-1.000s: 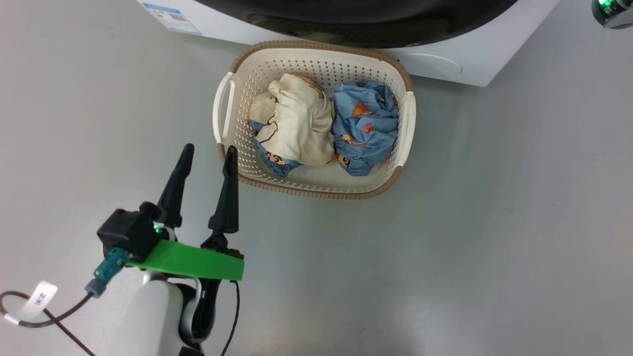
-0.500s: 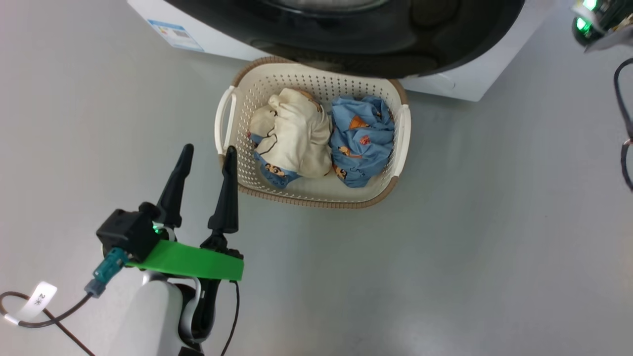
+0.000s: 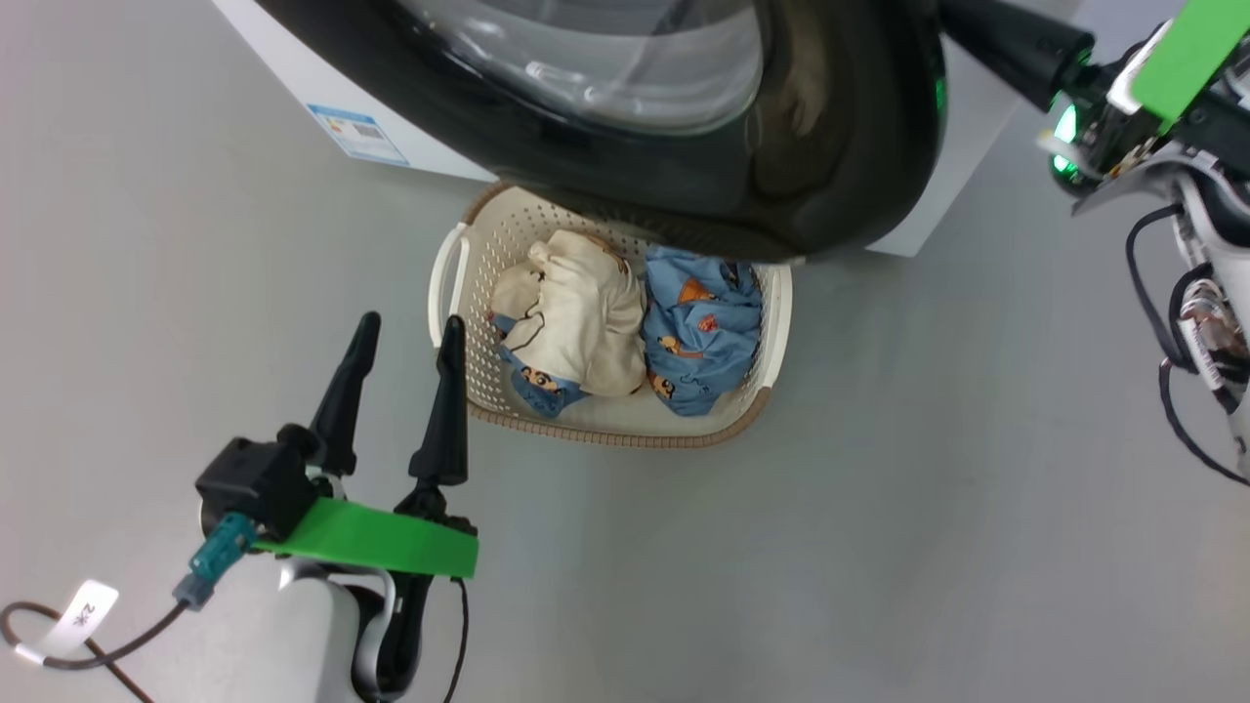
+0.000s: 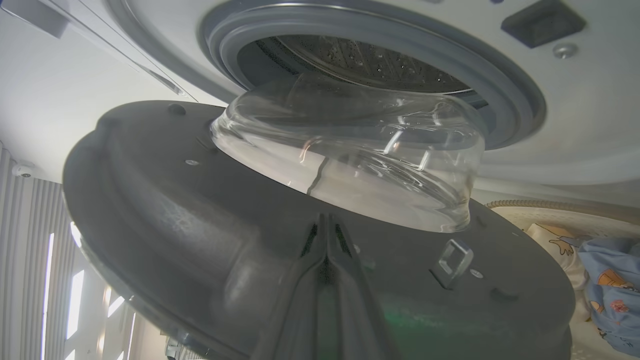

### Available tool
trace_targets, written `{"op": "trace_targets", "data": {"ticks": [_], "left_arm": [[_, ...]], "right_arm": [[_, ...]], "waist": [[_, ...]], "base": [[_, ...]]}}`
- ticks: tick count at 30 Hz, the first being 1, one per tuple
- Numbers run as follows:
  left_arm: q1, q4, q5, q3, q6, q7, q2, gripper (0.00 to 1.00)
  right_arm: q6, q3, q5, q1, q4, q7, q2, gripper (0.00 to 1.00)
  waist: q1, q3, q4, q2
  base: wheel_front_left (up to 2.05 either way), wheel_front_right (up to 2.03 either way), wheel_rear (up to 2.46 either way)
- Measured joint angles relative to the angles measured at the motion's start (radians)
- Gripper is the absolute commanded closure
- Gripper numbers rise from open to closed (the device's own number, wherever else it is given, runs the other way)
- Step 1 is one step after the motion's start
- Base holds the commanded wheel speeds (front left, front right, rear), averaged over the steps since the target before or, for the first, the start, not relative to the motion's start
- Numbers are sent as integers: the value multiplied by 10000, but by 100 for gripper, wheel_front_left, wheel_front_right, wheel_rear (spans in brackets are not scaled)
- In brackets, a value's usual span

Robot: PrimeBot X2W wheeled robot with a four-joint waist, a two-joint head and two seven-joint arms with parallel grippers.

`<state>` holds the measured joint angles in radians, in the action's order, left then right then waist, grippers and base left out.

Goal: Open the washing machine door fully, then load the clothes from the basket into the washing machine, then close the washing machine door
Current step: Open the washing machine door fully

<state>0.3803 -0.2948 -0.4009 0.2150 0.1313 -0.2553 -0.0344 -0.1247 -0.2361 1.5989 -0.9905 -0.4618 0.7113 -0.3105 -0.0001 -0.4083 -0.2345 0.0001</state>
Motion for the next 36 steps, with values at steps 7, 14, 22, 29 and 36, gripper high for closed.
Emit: {"op": "trace_targets", "data": {"ticks": [7, 14, 22, 29, 36], "left_arm": [[-216, -4, 79, -113, 0, 0, -4, 0], [-593, -13, 163, -211, 0, 0, -6, 0], [-1018, -15, 259, -217, 0, 0, -12, 0], [-1066, -17, 259, -192, 0, 0, -12, 0], [-1240, -19, 257, -188, 0, 0, -13, 0]], "right_arm": [[0, -265, 0, 440, 201, 359, 134, 100], [0, -587, 0, 993, 476, 692, 324, 100], [0, -991, 23, 1827, 986, 1193, 713, 100], [0, -1267, 29, 2271, 1302, 1511, 997, 100], [0, -1475, 31, 2622, 1593, 1758, 1283, 100]], "waist": [[0, 382, 0, 0], [0, 748, -41, -1], [-1, 1252, -85, 0], [0, 1500, -196, 0], [0, 1655, -398, 0]], "base": [[0, 0, 0], [0, 0, 0], [0, 0, 0], [0, 0, 0], [0, 0, 0]]}}
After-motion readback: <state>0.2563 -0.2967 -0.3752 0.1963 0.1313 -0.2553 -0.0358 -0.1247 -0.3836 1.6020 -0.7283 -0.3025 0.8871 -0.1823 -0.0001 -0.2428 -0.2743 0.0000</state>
